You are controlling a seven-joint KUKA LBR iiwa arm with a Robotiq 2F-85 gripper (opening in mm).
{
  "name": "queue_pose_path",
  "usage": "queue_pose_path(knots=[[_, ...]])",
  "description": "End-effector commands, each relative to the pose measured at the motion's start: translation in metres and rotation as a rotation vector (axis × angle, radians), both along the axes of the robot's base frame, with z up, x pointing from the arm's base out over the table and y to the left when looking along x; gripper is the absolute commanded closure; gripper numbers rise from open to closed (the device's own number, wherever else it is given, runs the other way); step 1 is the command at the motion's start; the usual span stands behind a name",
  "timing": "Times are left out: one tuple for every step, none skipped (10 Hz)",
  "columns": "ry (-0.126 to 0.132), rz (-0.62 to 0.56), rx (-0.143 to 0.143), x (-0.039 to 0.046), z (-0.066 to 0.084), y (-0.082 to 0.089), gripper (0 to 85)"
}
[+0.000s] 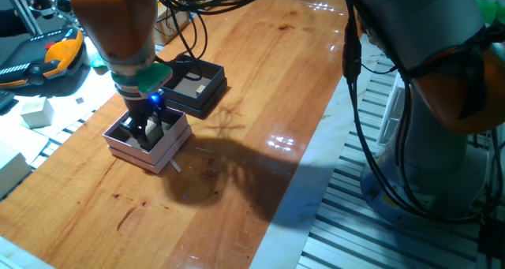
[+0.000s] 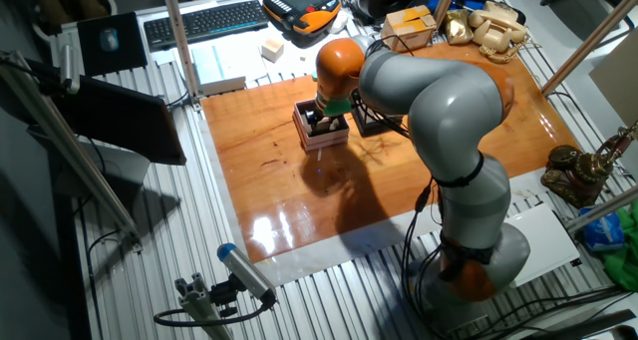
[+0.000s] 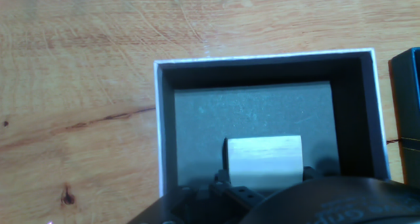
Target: Move an object from one box to another
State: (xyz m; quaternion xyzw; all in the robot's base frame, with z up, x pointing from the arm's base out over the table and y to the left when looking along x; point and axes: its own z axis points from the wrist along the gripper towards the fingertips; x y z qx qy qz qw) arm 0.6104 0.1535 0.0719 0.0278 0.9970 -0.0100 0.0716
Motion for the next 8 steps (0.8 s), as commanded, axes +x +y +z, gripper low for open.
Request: queue_pose_path(knots=[[-0.004, -0.003, 0.001, 0.0002, 0.001, 0.001, 34.0], [-0.008, -0.008, 0.0, 0.0002, 0.001, 0.002, 17.0], [-0.013, -0.011, -0.001, 0.0, 0.001, 0.002, 17.0], [-0.016, -0.011, -0.003, -0.0001, 0.001, 0.002, 17.0], [-0.018, -0.01, -0.006, -0.0003, 0.002, 0.002, 17.0], [-0.019, -0.013, -0.007, -0.0006, 0.003, 0.002, 0.0], [-0.02, -0.019, -0.009, -0.001, 0.01, 0.003, 0.0], [-0.012, -0.03, -0.008, -0.0021, 0.02, 0.003, 0.0]])
